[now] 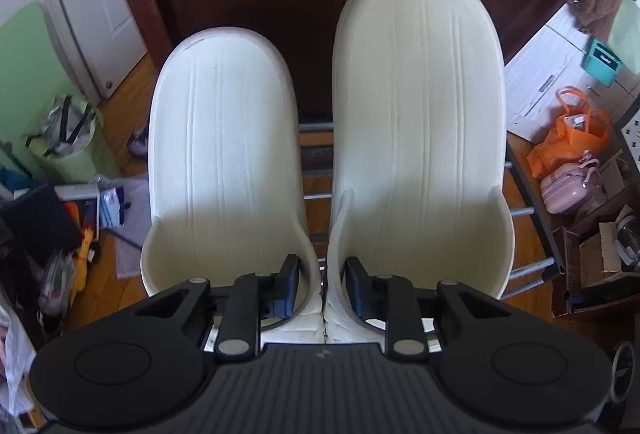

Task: Organize scattered shoes
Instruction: 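Carry the NEON slides to the metal shoe rack and set them on a shelf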

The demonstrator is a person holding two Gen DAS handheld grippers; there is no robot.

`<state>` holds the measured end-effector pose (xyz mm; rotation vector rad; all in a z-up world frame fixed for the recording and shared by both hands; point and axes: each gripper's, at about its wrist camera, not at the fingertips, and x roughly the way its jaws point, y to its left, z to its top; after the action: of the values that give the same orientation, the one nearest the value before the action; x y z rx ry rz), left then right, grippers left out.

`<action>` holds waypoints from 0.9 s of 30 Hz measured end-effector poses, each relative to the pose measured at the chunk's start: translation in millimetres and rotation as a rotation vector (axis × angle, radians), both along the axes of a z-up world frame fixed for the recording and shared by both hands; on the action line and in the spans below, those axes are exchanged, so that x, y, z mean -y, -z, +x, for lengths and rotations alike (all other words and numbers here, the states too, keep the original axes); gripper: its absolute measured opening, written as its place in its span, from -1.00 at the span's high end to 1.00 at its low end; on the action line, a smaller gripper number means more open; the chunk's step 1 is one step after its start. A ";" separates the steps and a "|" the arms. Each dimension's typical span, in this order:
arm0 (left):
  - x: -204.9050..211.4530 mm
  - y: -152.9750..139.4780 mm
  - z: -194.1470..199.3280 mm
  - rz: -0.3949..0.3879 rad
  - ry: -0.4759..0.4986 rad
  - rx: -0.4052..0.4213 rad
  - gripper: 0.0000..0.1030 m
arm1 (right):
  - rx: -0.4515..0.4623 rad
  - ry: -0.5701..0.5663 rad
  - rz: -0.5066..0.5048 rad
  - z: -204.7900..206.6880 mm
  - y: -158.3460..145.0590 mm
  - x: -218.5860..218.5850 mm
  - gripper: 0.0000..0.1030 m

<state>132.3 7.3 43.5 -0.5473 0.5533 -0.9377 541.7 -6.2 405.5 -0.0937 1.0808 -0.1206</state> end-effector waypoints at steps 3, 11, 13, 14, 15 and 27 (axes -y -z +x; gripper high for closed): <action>-1.7 6.1 4.0 -0.074 0.026 -0.076 -1.00 | -0.005 0.060 -0.002 18.9 2.1 2.9 0.22; 3.5 5.3 8.1 -0.027 -0.009 -0.087 -1.00 | 0.009 0.152 0.070 -0.6 -19.7 52.5 0.00; 4.9 5.7 8.0 -0.026 -0.007 -0.095 -1.00 | 0.031 0.162 0.142 -6.7 -21.5 62.7 -0.03; 5.7 5.8 7.3 -0.026 -0.003 -0.094 -1.00 | 0.040 0.172 0.167 -7.8 -22.4 66.2 -0.05; 6.1 5.6 6.4 -0.025 -0.007 -0.094 -1.00 | 0.052 0.175 0.185 -7.9 -22.0 67.0 -0.10; -8.6 13.9 23.4 -0.115 -0.015 -0.136 -1.00 | -0.021 0.033 -0.144 11.4 -15.8 16.7 -0.99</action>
<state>155.7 15.9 29.6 -0.7218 0.6189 -0.9262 553.1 -22.9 421.3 -0.2069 1.0942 -0.2281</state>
